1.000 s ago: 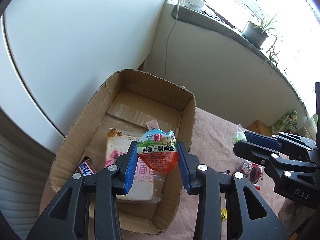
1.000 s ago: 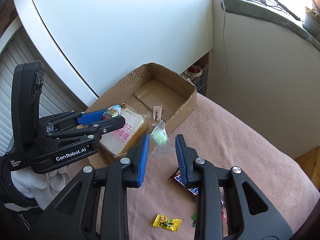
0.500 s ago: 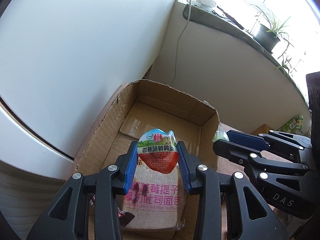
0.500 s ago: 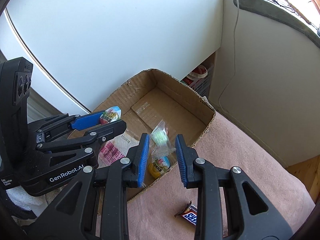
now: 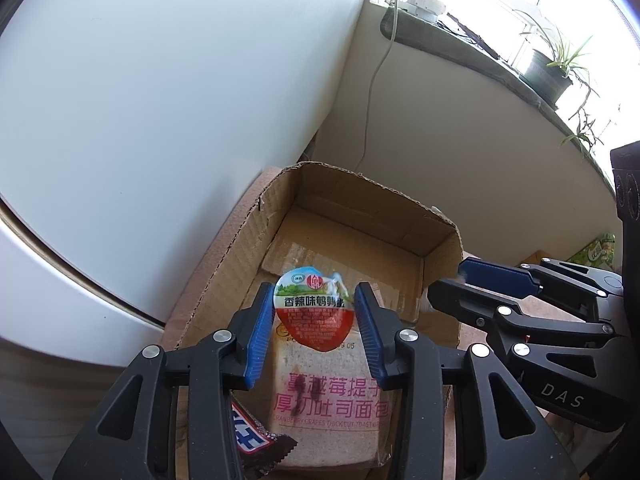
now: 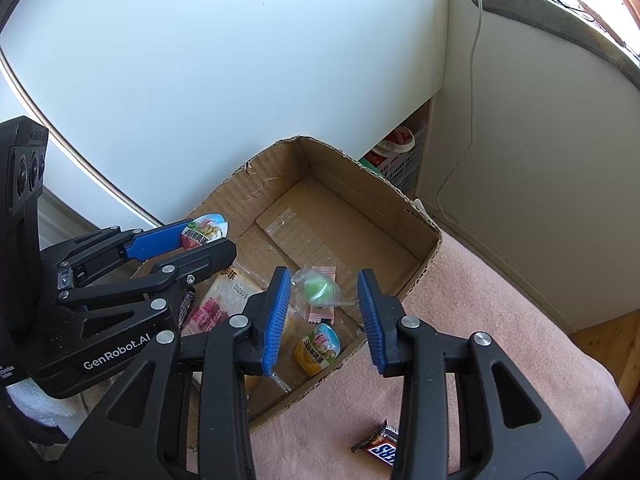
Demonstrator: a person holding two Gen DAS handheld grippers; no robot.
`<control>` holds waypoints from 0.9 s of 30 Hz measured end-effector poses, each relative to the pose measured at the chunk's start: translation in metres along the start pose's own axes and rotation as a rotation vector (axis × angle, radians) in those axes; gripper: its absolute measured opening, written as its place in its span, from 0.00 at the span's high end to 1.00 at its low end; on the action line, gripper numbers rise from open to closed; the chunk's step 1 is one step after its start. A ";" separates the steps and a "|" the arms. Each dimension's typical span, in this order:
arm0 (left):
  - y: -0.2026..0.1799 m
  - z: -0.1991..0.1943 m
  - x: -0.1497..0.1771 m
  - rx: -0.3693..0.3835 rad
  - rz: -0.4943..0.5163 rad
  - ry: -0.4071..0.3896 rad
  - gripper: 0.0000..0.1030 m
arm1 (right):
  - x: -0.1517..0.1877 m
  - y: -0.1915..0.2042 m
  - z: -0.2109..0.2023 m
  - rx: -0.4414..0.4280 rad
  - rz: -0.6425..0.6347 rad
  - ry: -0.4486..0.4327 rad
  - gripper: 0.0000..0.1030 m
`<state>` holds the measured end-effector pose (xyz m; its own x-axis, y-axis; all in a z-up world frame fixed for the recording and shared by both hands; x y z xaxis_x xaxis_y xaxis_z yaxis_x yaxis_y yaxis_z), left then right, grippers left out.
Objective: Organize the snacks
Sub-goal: 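Open both tools to release the jelly cup and clear candy into the box, then move both tools back over the remaining snacks on the table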
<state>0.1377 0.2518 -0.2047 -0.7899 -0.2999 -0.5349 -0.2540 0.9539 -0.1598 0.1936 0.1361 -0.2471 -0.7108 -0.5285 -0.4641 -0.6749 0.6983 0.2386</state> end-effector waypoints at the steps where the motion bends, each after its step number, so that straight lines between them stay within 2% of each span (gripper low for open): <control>1: 0.000 -0.001 0.000 -0.003 0.000 -0.001 0.55 | 0.000 0.000 0.000 0.002 -0.002 -0.001 0.59; 3: 0.002 -0.003 -0.001 -0.009 -0.002 -0.009 0.54 | -0.001 -0.001 -0.001 0.005 -0.003 -0.004 0.54; 6: 0.004 -0.005 -0.002 -0.014 0.001 -0.010 0.53 | -0.003 -0.003 -0.004 0.016 0.001 -0.009 0.53; 7: 0.004 -0.006 -0.003 -0.014 0.001 -0.012 0.49 | -0.003 -0.004 -0.005 0.018 0.003 -0.009 0.52; 9: 0.004 -0.008 -0.003 -0.015 -0.001 -0.019 0.47 | -0.004 -0.006 -0.009 0.027 0.005 -0.014 0.47; 11: 0.004 -0.011 -0.003 -0.017 -0.001 -0.023 0.47 | -0.005 -0.009 -0.015 0.036 0.008 -0.025 0.35; 21: -0.008 -0.032 0.003 -0.003 0.011 -0.044 0.47 | 0.012 -0.027 -0.042 0.032 0.050 -0.048 0.31; 25: -0.023 -0.043 0.012 0.025 0.029 -0.052 0.47 | 0.022 -0.043 -0.067 0.020 0.084 -0.088 0.20; 27: -0.034 -0.048 0.018 0.042 0.055 -0.051 0.47 | 0.030 -0.052 -0.079 0.018 0.099 -0.089 0.18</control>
Point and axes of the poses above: each gripper's, at about its wrist camera, not at the fingertips, and z roughly the way its jaws point, y to its left, x to its underside, the point moved 8 cm from there along z, roughly the way its jaws point, and after that the axes turned 5 degrees about z, right-handed, at the moved point
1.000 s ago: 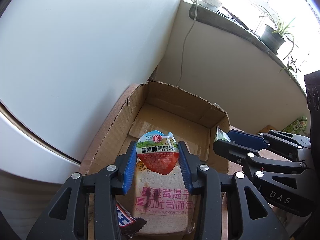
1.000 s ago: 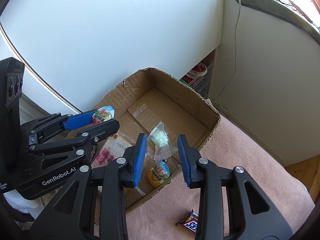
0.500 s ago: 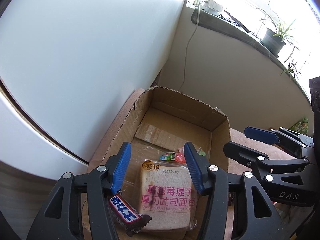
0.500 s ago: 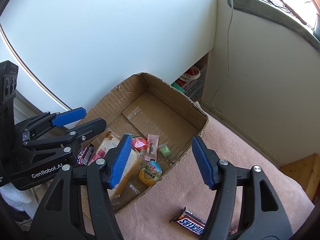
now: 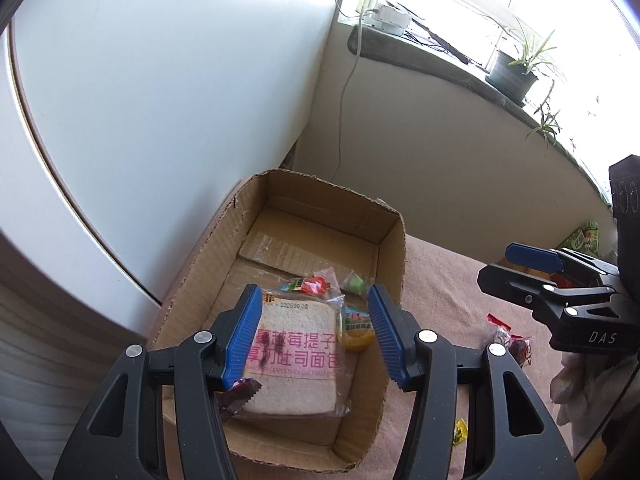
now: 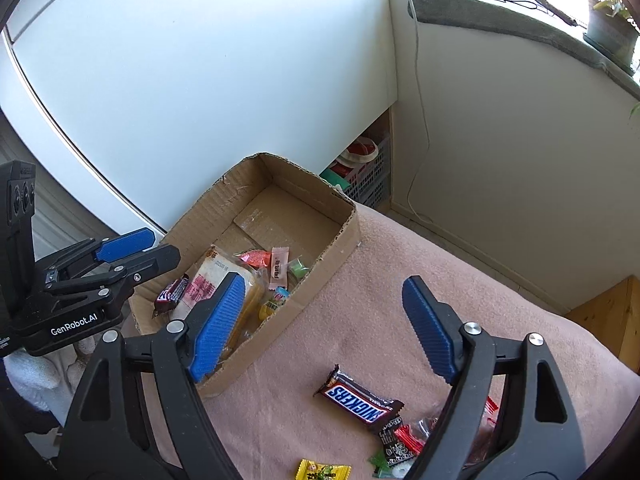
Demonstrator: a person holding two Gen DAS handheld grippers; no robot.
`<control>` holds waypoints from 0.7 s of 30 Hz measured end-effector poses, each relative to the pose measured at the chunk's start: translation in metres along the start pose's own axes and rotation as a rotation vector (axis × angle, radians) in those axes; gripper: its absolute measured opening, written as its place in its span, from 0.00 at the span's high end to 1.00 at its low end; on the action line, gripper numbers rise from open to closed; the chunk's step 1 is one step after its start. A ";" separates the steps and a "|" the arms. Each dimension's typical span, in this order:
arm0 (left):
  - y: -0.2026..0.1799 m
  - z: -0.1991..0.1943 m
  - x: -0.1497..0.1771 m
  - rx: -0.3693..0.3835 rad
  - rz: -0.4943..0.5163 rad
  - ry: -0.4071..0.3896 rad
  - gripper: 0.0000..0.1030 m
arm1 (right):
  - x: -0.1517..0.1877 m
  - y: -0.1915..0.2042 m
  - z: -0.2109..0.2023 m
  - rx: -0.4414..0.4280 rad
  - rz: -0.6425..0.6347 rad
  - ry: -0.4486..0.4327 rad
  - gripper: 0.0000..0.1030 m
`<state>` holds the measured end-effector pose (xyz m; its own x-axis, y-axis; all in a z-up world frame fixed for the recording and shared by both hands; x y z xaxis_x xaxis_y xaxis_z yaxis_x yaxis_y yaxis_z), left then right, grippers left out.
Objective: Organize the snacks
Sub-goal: 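Move both tools back over the remaining snacks on the table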
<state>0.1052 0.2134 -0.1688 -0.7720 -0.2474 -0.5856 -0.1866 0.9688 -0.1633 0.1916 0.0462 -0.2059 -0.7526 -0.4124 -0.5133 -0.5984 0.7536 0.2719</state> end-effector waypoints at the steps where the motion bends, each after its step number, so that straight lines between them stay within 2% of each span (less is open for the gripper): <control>1: -0.006 -0.003 0.003 0.010 0.013 0.001 0.47 | 0.003 -0.006 -0.006 0.006 0.005 0.001 0.18; 8: -0.057 -0.012 0.027 0.123 0.087 0.040 0.47 | 0.044 -0.057 -0.047 0.065 0.052 0.022 0.18; 15: -0.099 -0.002 0.058 0.214 0.167 0.120 0.47 | 0.098 -0.100 -0.073 0.116 0.067 0.061 0.18; 19: -0.122 0.002 0.077 0.273 0.228 0.172 0.47 | 0.127 -0.105 -0.076 0.066 0.047 0.105 0.18; 21: -0.135 0.003 0.084 0.299 0.272 0.193 0.48 | 0.140 -0.100 -0.070 0.048 0.000 0.140 0.23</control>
Point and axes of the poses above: each gripper's, at about its wrist camera, not at the fingertips, and z roughly the way its jaws point, y to its left, x to its underside, the point moved 8 cm from there along z, roughly the way its jaws point, and after that the axes turned 5 degrees about z, right-handed, at the moved point
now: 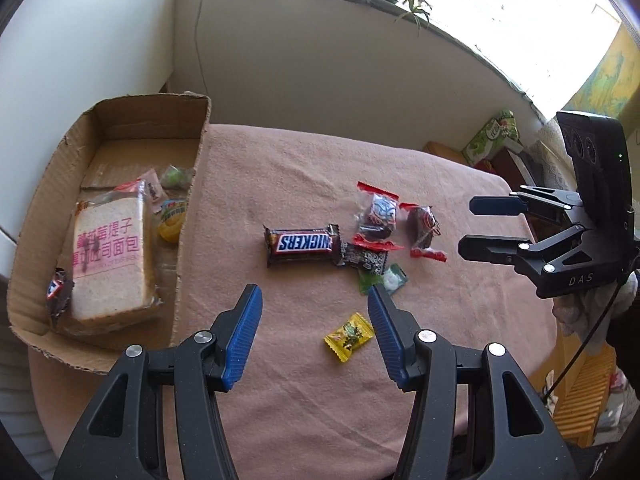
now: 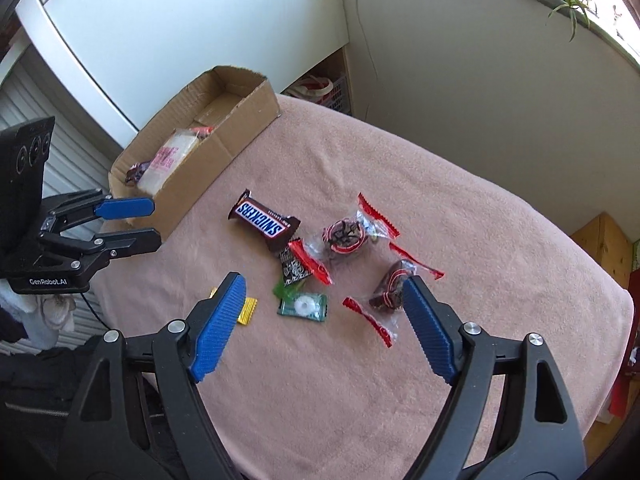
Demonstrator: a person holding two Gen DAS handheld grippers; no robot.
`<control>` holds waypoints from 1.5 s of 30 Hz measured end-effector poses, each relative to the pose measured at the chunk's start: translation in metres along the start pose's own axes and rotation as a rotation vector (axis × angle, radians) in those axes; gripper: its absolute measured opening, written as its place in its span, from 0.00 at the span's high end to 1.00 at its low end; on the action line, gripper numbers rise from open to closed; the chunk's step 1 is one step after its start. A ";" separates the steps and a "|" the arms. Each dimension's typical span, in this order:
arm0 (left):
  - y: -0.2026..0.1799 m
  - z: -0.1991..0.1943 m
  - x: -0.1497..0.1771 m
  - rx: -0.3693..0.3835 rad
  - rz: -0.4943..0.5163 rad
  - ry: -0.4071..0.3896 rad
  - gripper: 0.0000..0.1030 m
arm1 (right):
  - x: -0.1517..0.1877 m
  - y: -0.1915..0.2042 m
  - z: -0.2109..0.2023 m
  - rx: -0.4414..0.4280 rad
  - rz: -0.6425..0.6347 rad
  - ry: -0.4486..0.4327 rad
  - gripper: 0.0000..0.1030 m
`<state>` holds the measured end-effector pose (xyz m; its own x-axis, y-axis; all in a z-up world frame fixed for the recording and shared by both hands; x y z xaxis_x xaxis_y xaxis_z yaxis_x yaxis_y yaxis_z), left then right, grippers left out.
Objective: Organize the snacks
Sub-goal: 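Move both tools back over the remaining snacks on the table, then grasp the yellow candy with the left tool while the right tool grasps the green mint candy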
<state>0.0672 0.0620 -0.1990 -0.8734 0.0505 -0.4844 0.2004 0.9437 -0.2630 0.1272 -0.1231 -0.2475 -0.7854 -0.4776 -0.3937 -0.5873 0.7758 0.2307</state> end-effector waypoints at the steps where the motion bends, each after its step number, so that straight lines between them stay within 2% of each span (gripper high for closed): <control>1: -0.005 0.004 0.003 0.010 0.018 0.011 0.49 | 0.006 0.004 0.005 -0.012 -0.027 0.021 0.29; 4: -0.017 0.017 0.010 0.045 0.060 0.059 0.52 | 0.019 0.018 0.022 -0.027 -0.131 0.084 0.36; 9: -0.031 0.037 0.021 0.094 0.097 0.130 0.53 | 0.031 0.036 0.049 -0.056 -0.279 0.175 0.45; 15: -0.038 0.050 0.028 0.079 0.143 0.123 0.53 | 0.035 0.041 0.074 -0.092 -0.396 0.237 0.47; 24: -0.033 0.063 0.030 0.089 0.082 0.086 0.53 | 0.036 0.037 0.091 -0.156 -0.451 0.258 0.47; 34: -0.042 0.074 0.035 0.097 0.125 0.109 0.54 | 0.032 0.041 0.101 -0.162 -0.505 0.247 0.47; 37: -0.046 0.076 0.041 0.087 0.154 0.126 0.64 | 0.034 0.043 0.101 -0.173 -0.516 0.258 0.47; 39: -0.049 0.078 0.044 0.078 0.167 0.133 0.71 | 0.036 0.043 0.100 -0.164 -0.525 0.263 0.52; 41: -0.051 0.079 0.046 0.078 0.171 0.133 0.71 | 0.041 0.041 0.096 -0.166 -0.527 0.273 0.58; 45: -0.053 0.079 0.047 0.066 0.187 0.136 0.71 | 0.056 0.036 0.088 -0.154 -0.542 0.285 0.60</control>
Point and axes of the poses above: each gripper's, at about its wrist camera, not at the fingertips, and z roughly the way its jaws point, y to its left, x to its underside, the point moved 8 cm from there along z, roughly the way its jaws point, and after that the axes turned 5 degrees about z, right-handed, at the moved point
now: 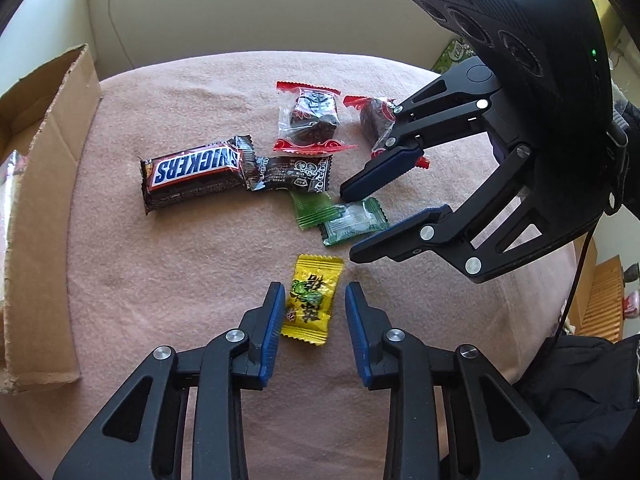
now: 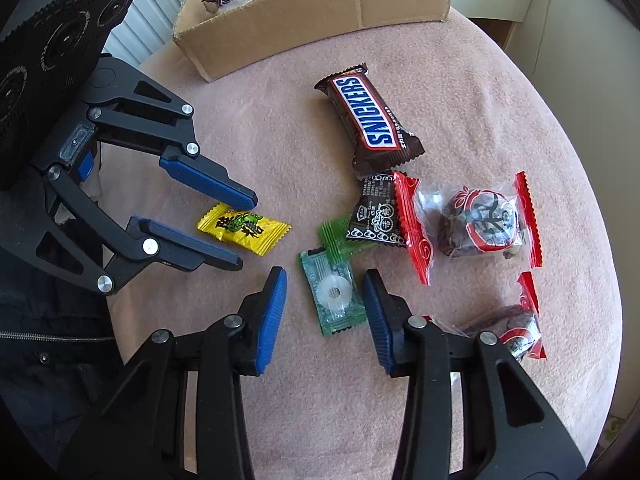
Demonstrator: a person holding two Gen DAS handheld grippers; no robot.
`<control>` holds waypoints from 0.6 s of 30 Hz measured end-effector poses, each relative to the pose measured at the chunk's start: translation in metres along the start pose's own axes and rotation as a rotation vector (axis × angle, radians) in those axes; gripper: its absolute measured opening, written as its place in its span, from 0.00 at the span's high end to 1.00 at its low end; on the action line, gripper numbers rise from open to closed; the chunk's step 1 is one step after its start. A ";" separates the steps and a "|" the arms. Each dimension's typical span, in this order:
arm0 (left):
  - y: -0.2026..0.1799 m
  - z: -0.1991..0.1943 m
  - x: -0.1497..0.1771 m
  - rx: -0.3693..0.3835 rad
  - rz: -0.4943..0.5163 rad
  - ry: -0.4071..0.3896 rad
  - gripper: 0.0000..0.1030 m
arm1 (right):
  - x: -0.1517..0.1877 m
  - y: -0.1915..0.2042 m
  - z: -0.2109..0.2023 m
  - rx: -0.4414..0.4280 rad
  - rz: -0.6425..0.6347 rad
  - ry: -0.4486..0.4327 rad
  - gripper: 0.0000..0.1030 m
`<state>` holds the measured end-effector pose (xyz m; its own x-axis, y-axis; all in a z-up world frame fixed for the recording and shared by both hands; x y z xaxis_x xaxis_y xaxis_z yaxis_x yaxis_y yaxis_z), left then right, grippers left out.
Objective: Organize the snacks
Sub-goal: 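Grasp the yellow candy with the left tool while the right tool grasps the green mint candy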
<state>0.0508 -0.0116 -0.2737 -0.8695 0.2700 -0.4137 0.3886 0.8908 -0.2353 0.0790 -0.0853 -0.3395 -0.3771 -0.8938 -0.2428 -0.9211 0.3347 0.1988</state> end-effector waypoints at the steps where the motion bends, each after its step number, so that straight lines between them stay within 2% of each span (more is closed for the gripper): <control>1: 0.000 0.000 0.000 -0.009 0.003 0.001 0.71 | 0.002 -0.001 0.000 0.001 0.001 0.002 0.60; 3: 0.002 -0.001 0.000 -0.035 0.002 0.004 0.71 | 0.004 -0.001 0.000 0.010 0.007 0.003 0.62; 10: 0.005 0.004 -0.002 -0.033 0.009 0.016 0.71 | 0.012 0.009 -0.001 0.038 0.008 0.001 0.62; 13: -0.001 0.003 0.000 -0.055 0.019 0.009 0.74 | 0.008 0.007 0.003 0.068 0.006 0.000 0.73; 15: -0.006 0.001 0.003 -0.066 0.031 0.005 0.77 | -0.001 0.002 0.003 0.073 0.016 0.002 0.77; 18: -0.013 -0.001 0.009 -0.065 0.022 -0.006 0.77 | -0.001 0.003 0.003 0.082 0.009 0.006 0.77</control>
<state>0.0374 -0.0205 -0.2734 -0.8591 0.2873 -0.4236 0.3865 0.9067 -0.1689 0.0761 -0.0828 -0.3419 -0.3847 -0.8924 -0.2359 -0.9228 0.3654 0.1224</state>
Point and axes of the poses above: each gripper's, at about its wrist camera, not at the fingertips, and z roughly the way its jaws point, y to its left, x to its underside, the point moved 8 cm from there along z, roughly the way its jaws point, and after that the axes turned 5 degrees about z, right-handed, at the moved point
